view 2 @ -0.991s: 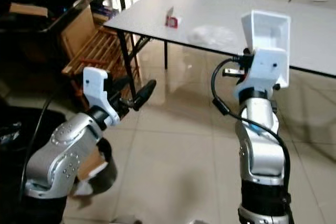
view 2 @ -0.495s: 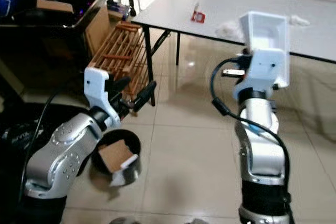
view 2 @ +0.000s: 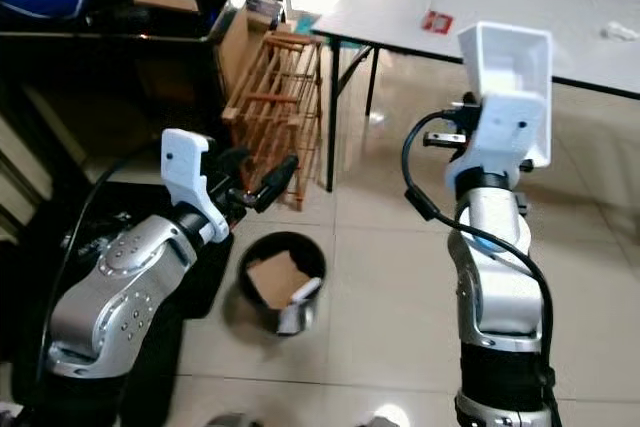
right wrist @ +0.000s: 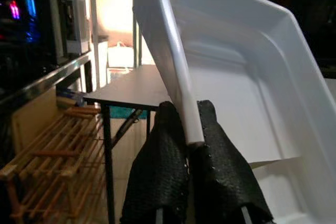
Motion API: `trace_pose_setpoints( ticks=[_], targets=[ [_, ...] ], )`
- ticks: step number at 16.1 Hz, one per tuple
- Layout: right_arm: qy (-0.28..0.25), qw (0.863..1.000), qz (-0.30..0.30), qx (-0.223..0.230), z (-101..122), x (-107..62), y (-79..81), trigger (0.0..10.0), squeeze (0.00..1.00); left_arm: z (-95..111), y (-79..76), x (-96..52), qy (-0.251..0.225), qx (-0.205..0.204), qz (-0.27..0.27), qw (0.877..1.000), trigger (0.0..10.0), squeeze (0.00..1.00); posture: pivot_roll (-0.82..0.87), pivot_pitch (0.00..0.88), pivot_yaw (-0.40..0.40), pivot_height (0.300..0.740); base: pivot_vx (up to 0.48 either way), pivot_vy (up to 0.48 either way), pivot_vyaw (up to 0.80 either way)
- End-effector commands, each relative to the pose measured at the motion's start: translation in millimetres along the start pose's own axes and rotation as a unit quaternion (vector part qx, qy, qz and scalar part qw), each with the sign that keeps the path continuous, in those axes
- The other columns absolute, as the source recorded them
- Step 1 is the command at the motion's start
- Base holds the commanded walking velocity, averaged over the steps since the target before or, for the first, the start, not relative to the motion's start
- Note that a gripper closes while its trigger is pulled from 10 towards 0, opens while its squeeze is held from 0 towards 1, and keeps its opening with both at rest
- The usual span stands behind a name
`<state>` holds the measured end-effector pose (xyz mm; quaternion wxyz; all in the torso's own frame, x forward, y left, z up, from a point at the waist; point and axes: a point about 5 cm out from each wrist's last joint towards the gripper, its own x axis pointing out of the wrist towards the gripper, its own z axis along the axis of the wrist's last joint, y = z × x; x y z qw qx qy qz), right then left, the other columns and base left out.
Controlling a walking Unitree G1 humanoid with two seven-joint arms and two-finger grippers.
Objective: Picking trash to rubbish bin
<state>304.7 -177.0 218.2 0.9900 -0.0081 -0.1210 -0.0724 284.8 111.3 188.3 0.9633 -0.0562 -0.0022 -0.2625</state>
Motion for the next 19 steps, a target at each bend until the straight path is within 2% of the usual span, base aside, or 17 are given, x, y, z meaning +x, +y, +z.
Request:
trace_pose_setpoints(
  ticks=[1, 3, 13, 16, 19],
  targets=[
    [-0.009, 1.000, 0.011, 0.005, 4, 0.2, 6.7, 10.0, 0.00, -1, 6.6, -2.9, 0.007, 0.010, 0.014, 1.000, 10.0, 0.00, 0.05, 0.090, -0.020, 0.740, 0.000, 0.480, 0.00],
    [-0.009, 1.000, 0.012, 0.005, 4, 0.4, 7.4, 10.0, 0.00, -2, 9.0, -3.8, 0.009, 0.011, 0.017, 1.000, 10.0, 0.00, 0.05, 0.096, -0.019, 0.740, 0.000, 0.480, 0.00],
    [0.006, 1.000, 0.014, 0.008, -5, -7.0, 11.2, 10.0, 0.00, -10, 14.4, -7.9, 0.010, 0.022, 0.034, 0.999, 10.0, 0.00, 0.05, 0.083, -0.010, 0.740, 0.000, 0.000, 0.00],
    [0.027, 0.999, 0.017, 0.010, -14, -11.0, 11.8, 10.0, 0.00, -15, 13.3, -9.6, 0.015, 0.031, 0.035, 0.999, 10.0, 0.00, 0.05, 0.095, -0.009, 0.740, 0.000, 0.000, 0.00],
    [0.046, 0.999, 0.018, 0.007, -25, -16.6, 12.6, 10.0, 0.00, -20, 14.3, -12.4, 0.019, 0.028, 0.042, 0.999, 10.0, 0.00, 0.05, 0.114, -0.001, 0.740, 0.000, 0.000, 0.69]
  ],
)
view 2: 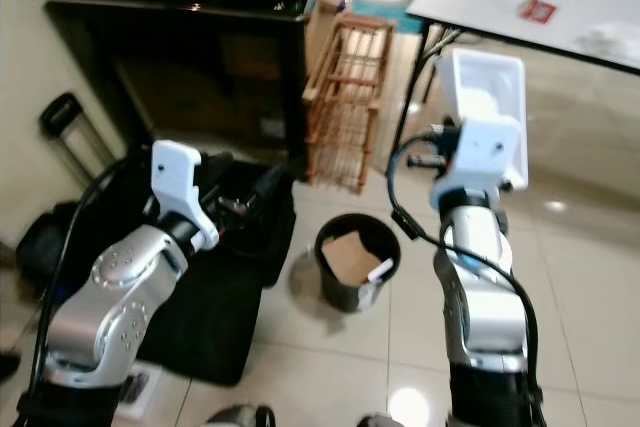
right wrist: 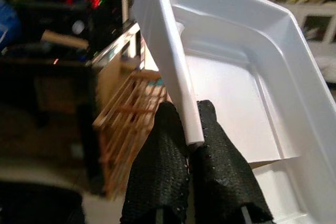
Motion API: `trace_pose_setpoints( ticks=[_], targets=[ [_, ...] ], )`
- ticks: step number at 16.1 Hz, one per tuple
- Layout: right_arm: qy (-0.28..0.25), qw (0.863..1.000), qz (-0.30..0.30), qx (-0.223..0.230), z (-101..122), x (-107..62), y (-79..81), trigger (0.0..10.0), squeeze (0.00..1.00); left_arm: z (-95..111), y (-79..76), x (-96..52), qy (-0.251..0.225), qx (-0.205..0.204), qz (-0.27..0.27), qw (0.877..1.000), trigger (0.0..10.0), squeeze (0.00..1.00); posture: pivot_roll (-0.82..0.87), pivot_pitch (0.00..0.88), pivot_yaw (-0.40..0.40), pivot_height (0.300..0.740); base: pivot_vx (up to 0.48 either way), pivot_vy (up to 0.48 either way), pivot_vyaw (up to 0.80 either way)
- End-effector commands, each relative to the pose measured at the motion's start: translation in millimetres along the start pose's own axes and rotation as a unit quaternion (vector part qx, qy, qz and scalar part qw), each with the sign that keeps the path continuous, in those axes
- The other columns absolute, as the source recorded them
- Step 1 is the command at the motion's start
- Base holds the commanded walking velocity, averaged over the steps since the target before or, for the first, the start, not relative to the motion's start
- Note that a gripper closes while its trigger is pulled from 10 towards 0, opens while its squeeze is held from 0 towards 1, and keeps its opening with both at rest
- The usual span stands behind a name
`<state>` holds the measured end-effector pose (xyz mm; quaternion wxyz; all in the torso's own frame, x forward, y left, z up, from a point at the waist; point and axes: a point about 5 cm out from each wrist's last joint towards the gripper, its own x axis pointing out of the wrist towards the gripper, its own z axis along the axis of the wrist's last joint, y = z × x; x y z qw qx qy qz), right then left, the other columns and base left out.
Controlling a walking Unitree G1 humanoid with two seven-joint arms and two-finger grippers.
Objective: Picking trash to rubbish bin
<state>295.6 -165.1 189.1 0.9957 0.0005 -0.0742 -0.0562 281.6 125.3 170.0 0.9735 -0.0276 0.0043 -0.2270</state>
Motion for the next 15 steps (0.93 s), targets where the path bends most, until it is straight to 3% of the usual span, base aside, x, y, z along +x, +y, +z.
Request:
trace_pose_setpoints(
  ticks=[1, 4, 7, 11, 15],
  targets=[
    [0.006, 1.000, 0.002, -0.002, -5, -2.1, 2.3, 10.0, 0.00, -6, 4.0, -3.7, 0.014, 0.002, 0.009, 1.000, 10.0, 0.00, 0.06, 0.120, 0.003, 0.740, 0.000, 0.000, 0.80],
    [0.035, 0.999, 0.005, -0.010, -26, -10.5, 4.9, 10.0, 0.00, -16, 6.2, -8.5, 0.033, 0.009, 0.009, 0.999, 10.0, 0.00, 0.06, 0.149, 0.016, 0.740, 0.000, 0.000, 0.21],
    [0.091, 0.996, -0.009, -0.010, -58, -28.5, 7.1, 10.0, 0.00, -42, 5.2, -23.9, 0.075, -0.007, 0.003, 0.997, 10.0, 0.00, 0.05, 0.190, 0.024, 0.740, 0.000, 0.000, 0.00],
    [0.115, 0.993, -0.022, -0.014, -69, -36.5, 1.6, 10.0, 0.00, -60, 0.5, -33.8, 0.110, -0.014, -0.021, 0.994, 10.0, 0.00, 0.05, 0.216, 0.015, 0.740, 0.000, 0.000, 0.00],
    [0.168, 0.985, -0.043, 0.014, -88, -46.1, -2.7, 10.0, 0.00, -66, -7.8, -39.8, 0.115, -0.020, -0.033, 0.993, 10.0, 0.00, 0.04, 0.250, 0.003, 0.740, 0.000, 0.000, 0.00]
  ],
)
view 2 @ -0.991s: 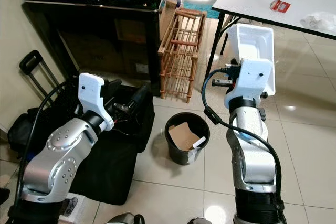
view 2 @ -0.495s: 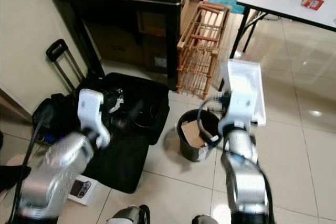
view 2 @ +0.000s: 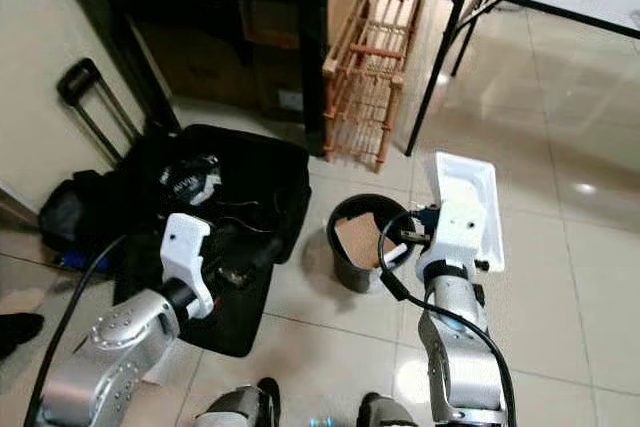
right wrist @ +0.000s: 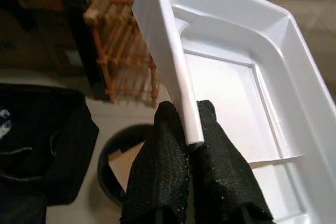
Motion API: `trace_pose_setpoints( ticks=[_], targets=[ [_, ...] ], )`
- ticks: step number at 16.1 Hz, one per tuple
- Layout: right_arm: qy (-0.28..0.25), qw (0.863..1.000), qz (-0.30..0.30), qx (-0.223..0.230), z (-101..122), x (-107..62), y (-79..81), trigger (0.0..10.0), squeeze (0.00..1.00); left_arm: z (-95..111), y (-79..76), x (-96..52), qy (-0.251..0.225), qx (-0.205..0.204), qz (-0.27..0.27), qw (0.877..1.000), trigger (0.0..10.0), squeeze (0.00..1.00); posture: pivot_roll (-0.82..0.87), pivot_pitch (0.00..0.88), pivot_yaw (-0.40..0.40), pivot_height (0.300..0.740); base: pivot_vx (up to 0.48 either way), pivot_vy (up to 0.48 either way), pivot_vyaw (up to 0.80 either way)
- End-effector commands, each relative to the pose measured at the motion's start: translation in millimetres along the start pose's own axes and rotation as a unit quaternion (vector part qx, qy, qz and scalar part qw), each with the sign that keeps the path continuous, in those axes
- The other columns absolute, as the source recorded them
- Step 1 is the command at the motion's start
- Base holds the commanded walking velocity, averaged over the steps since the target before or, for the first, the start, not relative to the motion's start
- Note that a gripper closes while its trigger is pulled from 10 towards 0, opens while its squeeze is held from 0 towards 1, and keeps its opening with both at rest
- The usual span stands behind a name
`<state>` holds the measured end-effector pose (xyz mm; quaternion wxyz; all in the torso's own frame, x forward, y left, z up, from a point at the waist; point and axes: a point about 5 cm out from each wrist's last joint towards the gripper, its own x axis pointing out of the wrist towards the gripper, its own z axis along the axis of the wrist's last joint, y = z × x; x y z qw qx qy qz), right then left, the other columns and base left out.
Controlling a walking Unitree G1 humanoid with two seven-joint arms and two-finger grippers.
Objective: Picking trash to rubbish bin
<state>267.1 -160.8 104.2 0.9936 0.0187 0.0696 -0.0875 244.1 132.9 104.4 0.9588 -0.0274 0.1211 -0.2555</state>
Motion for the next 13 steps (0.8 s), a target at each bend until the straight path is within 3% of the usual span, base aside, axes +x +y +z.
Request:
trace_pose_setpoints(
  ticks=[1, 6, 13],
  targets=[
    [0.025, 1.000, -0.003, 0.000, -11, -3.1, -1.7, 10.0, 0.00, -2, -3.6, -2.9, 0.002, 0.006, -0.007, 1.000, 10.0, 0.00, 0.04, 0.255, 0.003, 0.740, 0.000, 0.000, 0.00],
    [0.039, 0.999, 0.014, -0.012, -18, -5.6, 5.2, 10.0, 0.00, 1, -10.0, -7.3, -0.006, -0.004, -0.020, 1.000, 10.0, 0.00, 0.06, 0.309, -0.012, 0.740, 0.000, 0.000, 0.00],
    [0.037, 0.999, 0.021, -0.021, -18, -7.3, 7.2, 10.0, 0.00, -1, -15.2, -8.0, -0.004, 0.007, -0.031, 0.999, 10.0, 0.00, 0.05, 0.314, 0.000, 0.740, 0.385, 0.000, 0.00]
  ],
)
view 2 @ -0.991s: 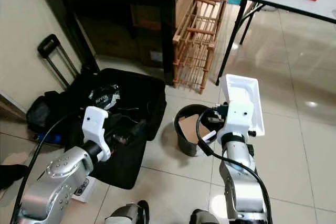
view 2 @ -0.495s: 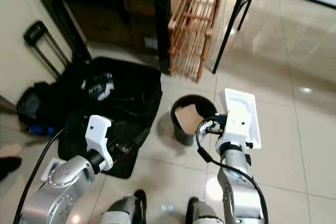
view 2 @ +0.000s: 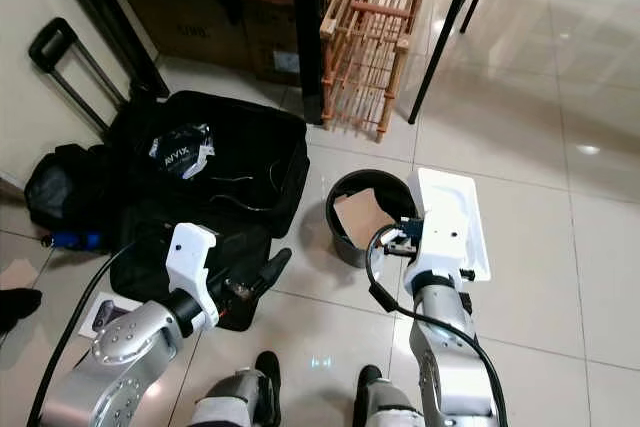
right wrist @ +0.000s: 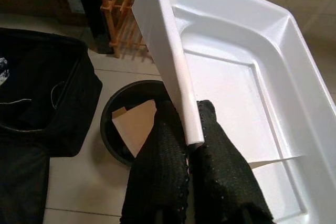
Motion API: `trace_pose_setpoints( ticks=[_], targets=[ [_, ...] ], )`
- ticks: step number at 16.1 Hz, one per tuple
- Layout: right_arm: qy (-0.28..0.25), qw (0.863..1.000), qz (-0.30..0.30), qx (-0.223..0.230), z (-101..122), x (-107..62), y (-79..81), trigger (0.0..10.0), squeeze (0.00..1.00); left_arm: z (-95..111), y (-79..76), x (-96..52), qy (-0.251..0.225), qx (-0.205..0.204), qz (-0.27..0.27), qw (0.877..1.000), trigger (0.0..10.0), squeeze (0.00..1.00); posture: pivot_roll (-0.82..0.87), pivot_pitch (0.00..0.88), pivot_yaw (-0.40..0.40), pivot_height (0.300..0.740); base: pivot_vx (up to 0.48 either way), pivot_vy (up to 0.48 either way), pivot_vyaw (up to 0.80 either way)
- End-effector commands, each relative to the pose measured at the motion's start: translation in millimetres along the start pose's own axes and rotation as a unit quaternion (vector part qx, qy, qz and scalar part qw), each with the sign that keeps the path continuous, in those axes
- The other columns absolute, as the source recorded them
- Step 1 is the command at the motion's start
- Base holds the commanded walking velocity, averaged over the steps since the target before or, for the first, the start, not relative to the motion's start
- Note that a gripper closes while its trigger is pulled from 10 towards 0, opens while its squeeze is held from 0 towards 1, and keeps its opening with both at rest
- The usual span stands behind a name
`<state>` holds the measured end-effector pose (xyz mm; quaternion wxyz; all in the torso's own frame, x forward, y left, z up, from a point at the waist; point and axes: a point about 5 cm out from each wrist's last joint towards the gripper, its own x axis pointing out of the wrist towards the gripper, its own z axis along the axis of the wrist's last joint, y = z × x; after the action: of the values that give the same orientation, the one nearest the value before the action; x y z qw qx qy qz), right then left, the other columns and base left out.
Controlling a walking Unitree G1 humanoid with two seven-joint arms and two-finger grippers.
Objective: Picking trash to rubbish bin
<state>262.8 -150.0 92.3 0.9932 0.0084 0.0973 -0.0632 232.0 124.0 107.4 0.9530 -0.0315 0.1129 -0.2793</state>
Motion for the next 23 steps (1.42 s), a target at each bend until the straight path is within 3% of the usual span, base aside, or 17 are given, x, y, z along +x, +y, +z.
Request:
trace_pose_setpoints(
  ticks=[1, 10, 20, 23],
  targets=[
    [0.010, 1.000, -0.002, -0.007, -6, -2.9, -2.1, 10.0, 0.00, -1, -1.0, -1.8, 0.004, 0.006, -0.006, 1.000, 10.0, 0.00, 0.05, 0.315, 0.001, 0.740, 0.412, 0.000, 0.00],
    [0.015, 1.000, 0.007, -0.014, -8, 1.3, 0.2, 10.0, 0.00, -4, 0.0, -3.3, 0.012, 0.013, -0.002, 1.000, 10.0, 0.00, 0.06, 0.302, -0.007, 0.740, 0.391, 0.000, 0.00],
    [0.023, 0.999, 0.007, -0.027, -11, 3.5, -1.1, 10.0, 0.00, -11, -0.8, -3.8, 0.024, 0.013, 0.002, 1.000, 10.0, 0.00, 0.05, 0.300, -0.021, 0.740, 0.049, 0.000, 0.00],
    [0.030, 0.999, 0.006, -0.026, -14, 1.1, -0.9, 10.0, 0.00, -12, -1.6, -6.5, 0.027, 0.008, -0.001, 1.000, 10.0, 0.00, 0.05, 0.310, -0.018, 0.740, 0.000, 0.000, -0.73]
  ],
)
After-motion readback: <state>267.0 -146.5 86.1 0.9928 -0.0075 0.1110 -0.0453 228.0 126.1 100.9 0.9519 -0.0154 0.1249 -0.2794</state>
